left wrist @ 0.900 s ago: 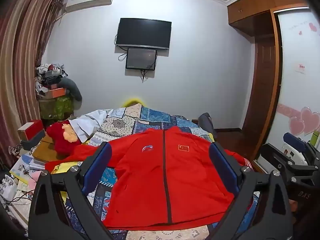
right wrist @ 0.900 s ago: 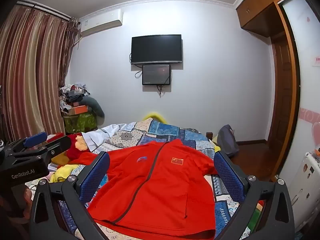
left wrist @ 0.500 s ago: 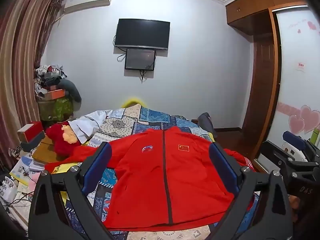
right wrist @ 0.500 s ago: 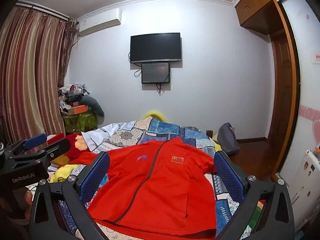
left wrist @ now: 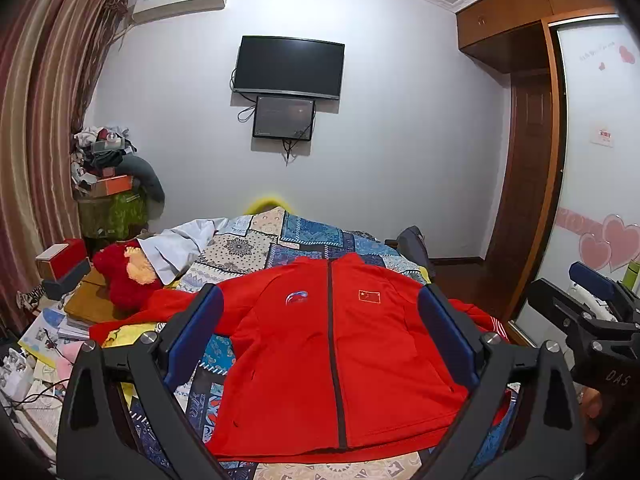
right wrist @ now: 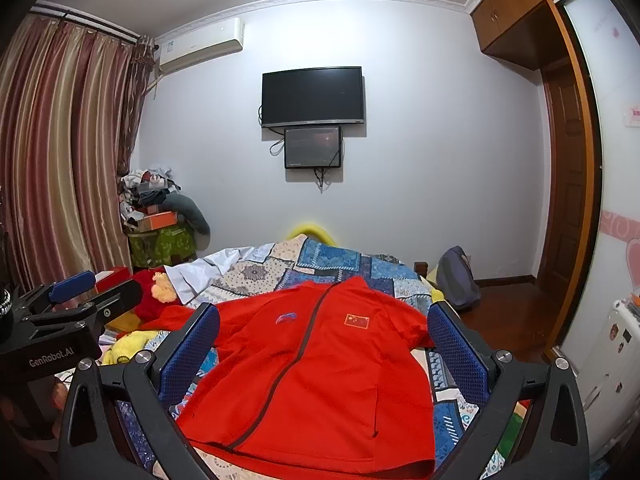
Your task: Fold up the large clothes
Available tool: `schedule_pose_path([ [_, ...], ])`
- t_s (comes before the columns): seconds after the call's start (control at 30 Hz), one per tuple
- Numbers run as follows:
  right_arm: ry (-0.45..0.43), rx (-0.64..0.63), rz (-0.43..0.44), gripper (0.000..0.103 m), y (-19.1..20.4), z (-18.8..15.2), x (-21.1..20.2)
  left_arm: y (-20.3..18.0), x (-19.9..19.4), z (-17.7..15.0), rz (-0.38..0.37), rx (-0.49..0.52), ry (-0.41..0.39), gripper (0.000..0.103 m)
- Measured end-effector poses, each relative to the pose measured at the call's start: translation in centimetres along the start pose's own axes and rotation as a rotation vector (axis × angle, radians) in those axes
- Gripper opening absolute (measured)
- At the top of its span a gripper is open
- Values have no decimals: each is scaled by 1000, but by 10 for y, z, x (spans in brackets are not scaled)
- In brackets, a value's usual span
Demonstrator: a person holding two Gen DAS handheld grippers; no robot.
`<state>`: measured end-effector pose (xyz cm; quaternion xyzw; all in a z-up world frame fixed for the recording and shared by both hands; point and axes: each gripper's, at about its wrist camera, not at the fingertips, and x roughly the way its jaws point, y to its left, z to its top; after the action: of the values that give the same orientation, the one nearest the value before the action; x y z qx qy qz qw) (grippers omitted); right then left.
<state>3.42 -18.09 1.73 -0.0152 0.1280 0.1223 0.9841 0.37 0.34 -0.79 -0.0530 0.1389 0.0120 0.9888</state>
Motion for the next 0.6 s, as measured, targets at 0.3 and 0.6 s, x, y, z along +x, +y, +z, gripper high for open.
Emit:
schedule_pose_path([
  [0.3,0,2,0,103,0,0,-2,1,1,1,-4,-2,2,98],
  [0.6,0,4,0,103,0,1,-2,2,1,2,0,-4,3,98],
])
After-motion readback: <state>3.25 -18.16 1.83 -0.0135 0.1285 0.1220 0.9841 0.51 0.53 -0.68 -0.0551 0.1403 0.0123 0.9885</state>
